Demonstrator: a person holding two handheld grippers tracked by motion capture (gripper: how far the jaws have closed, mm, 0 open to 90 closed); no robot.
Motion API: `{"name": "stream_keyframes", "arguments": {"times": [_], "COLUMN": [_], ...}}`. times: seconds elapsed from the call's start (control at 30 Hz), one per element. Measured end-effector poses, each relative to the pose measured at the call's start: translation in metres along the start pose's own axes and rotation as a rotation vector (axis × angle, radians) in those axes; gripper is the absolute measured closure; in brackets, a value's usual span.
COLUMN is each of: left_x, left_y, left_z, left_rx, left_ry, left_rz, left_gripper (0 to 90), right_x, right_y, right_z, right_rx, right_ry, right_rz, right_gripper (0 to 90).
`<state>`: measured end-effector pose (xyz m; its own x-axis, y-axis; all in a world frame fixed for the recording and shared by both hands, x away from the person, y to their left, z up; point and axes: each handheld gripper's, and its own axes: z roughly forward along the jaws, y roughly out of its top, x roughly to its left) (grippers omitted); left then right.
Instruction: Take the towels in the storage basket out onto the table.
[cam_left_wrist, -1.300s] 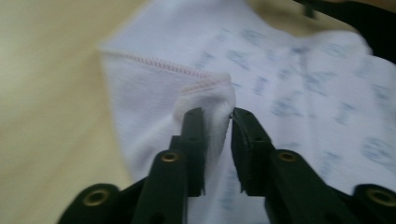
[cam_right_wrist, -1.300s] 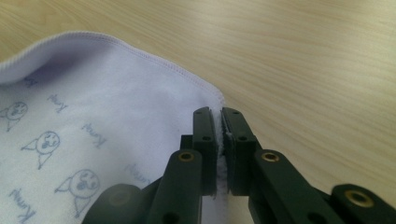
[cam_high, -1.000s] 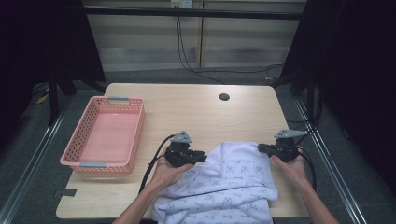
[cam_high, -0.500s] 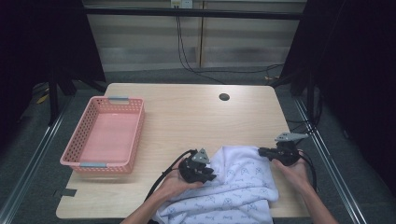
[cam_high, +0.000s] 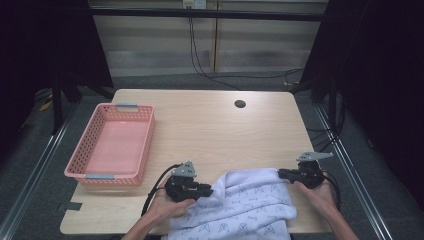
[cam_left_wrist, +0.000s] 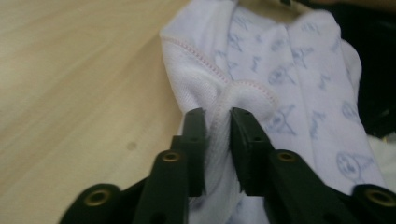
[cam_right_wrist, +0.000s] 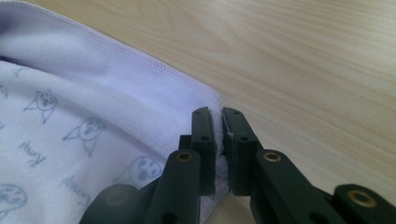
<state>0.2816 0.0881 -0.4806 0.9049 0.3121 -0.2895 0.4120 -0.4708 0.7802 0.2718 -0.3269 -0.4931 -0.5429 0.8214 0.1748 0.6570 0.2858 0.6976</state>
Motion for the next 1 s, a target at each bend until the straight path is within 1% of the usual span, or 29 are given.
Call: {"name": "stream_keyframes", "arguments": {"times": [0.03, 0.1, 0.17, 0.2, 0.23, 0.27, 0.3, 0.33, 0.37, 0.4, 0.43, 0.47, 0.5, 0.57, 0.6, 0.63, 0.67, 0.7, 0.73, 0.77, 0.8, 0.83, 0.87, 0.9, 0.93, 0.97, 1.0], "left_x": [0.001, 0.001, 0.002, 0.001, 0.001, 0.0, -0.001, -0.002, -0.003, -0.002, 0.001, 0.003, 0.004, 0.008, 0.009, 0.01, 0.011, 0.013, 0.015, 0.016, 0.017, 0.018, 0.019, 0.019, 0.021, 0.023, 0.026], "left_y": [0.001, 0.005, 0.01, 0.013, 0.015, 0.015, 0.015, 0.014, 0.013, 0.011, 0.01, 0.01, 0.009, 0.009, 0.009, 0.009, 0.009, 0.01, 0.01, 0.012, 0.014, 0.016, 0.018, 0.021, 0.024, 0.026, 0.027], "left_z": [0.001, 0.007, 0.013, 0.016, 0.019, 0.023, 0.027, 0.03, 0.033, 0.035, 0.037, 0.038, 0.039, 0.041, 0.041, 0.04, 0.039, 0.037, 0.033, 0.029, 0.023, 0.018, 0.012, 0.004, -0.003, -0.01, -0.017], "left_rx": [-0.003, 0.002, -0.01, -0.019, -0.013, 0.003, 0.022, 0.051, 0.076, 0.092, 0.094, 0.104, 0.107, 0.092, 0.092, 0.095, 0.087, 0.067, 0.045, 0.017, -0.008, -0.04, -0.069, -0.099, -0.131, -0.171, -0.199], "left_ry": [0.0, -0.005, -0.025, -0.022, -0.031, -0.036, -0.025, -0.016, 0.012, 0.042, 0.036, 0.059, 0.083, 0.081, 0.081, 0.08, 0.079, 0.052, 0.041, 0.048, 0.043, 0.043, 0.048, 0.056, 0.064, 0.065, 0.065], "left_rz": [-0.004, 0.015, 0.03, 0.037, 0.05, 0.057, 0.07, 0.08, 0.095, 0.097, 0.087, 0.091, 0.087, 0.07, 0.067, 0.067, 0.065, 0.046, 0.025, 0.018, 0.009, -0.008, -0.015, -0.016, -0.02, -0.032, -0.049], "left_gripper": [71.0, 67.3, 60.9, 60.1, 59.8, 59.1, 58.5, 57.6, 57.3, 56.7, 54.6, 54.0, 53.5, 54.0, 56.4, 61.5, 70.1, 75.1, 80.2, 80.4, 81.1, 81.6, 81.3, 80.7, 81.3, 80.8, 81.0], "right_x": [-0.001, -0.002, -0.005, -0.007, -0.008, -0.009, -0.01, -0.01, -0.01, -0.01, -0.011, -0.011, -0.012, -0.012, -0.012, -0.012, -0.013, -0.013, -0.013, -0.013, -0.014, -0.014, -0.014, -0.014, -0.014, -0.014, -0.015], "right_y": [0.001, 0.002, 0.003, 0.004, 0.004, 0.004, 0.004, 0.004, 0.003, 0.003, 0.003, 0.004, 0.004, 0.004, 0.004, 0.004, 0.004, 0.005, 0.005, 0.005, 0.005, 0.006, 0.006, 0.007, 0.009, 0.01, 0.011], "right_z": [0.001, 0.002, 0.003, 0.003, 0.003, 0.002, 0.002, 0.002, 0.002, 0.002, 0.002, 0.002, 0.002, 0.003, 0.004, 0.004, 0.004, 0.004, 0.003, 0.002, 0.001, -0.001, -0.003, -0.005, -0.009, -0.012, -0.015], "right_rx": [-0.006, -0.009, -0.014, -0.017, -0.02, -0.023, -0.023, -0.021, -0.021, -0.02, -0.02, -0.023, -0.023, -0.02, -0.018, -0.018, -0.019, -0.018, -0.021, -0.025, -0.032, -0.038, -0.048, -0.06, -0.076, -0.089, -0.106], "right_ry": [-0.001, 0.0, -0.005, -0.009, -0.011, -0.013, -0.017, -0.013, -0.012, -0.011, -0.011, -0.011, -0.011, -0.013, -0.013, -0.016, -0.015, -0.015, -0.018, -0.018, -0.016, -0.013, -0.012, -0.006, -0.014, -0.015, -0.012], "right_rz": [-0.002, 0.007, 0.014, 0.014, 0.021, 0.025, 0.024, 0.025, 0.027, 0.026, 0.026, 0.023, 0.021, 0.02, 0.02, 0.019, 0.02, 0.022, 0.024, 0.028, 0.026, 0.03, 0.033, 0.038, 0.039, 0.043, 0.042], "right_gripper": [83.9, 83.9, 83.5, 83.4, 83.4, 83.4, 83.4, 83.4, 83.3, 83.3, 83.2, 83.2, 83.2, 83.2, 83.2, 83.2, 83.2, 83.2, 83.2, 83.2, 83.2, 83.2, 83.1, 83.1, 83.2, 83.3, 83.3]}}
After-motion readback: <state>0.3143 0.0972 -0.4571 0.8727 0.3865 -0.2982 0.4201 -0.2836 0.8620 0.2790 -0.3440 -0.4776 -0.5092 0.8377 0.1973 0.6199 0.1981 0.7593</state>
